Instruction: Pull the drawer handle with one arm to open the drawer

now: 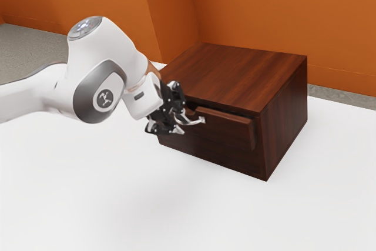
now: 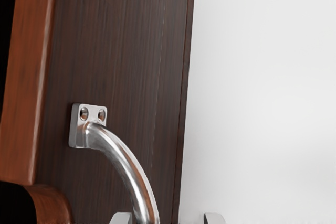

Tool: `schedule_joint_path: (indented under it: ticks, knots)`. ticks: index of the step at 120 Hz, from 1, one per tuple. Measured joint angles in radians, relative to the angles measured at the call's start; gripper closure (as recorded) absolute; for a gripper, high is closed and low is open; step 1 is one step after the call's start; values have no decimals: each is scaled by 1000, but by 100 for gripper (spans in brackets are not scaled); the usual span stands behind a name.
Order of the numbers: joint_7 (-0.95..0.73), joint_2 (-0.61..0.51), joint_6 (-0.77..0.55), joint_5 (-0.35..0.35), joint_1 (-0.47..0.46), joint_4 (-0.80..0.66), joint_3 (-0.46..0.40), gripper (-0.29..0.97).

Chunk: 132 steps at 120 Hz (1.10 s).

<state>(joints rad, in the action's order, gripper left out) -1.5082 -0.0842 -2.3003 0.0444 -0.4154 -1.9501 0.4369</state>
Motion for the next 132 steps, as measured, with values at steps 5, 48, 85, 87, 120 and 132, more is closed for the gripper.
schedule_joint_path:
  ticks: [5,48,85,87,120,132]
  knots:
    - [0,-6,0,0,1,-8,-1,59]
    - [3,-73,-2,-4,0,-86,-9,57]
    - [7,-148,-2,-19,1,-155,-21,60]
    - [7,-152,-2,-20,0,-159,-22,60]
    - [19,-208,0,-58,6,-209,-24,61]
    - [23,-230,2,-64,6,-224,-24,62]
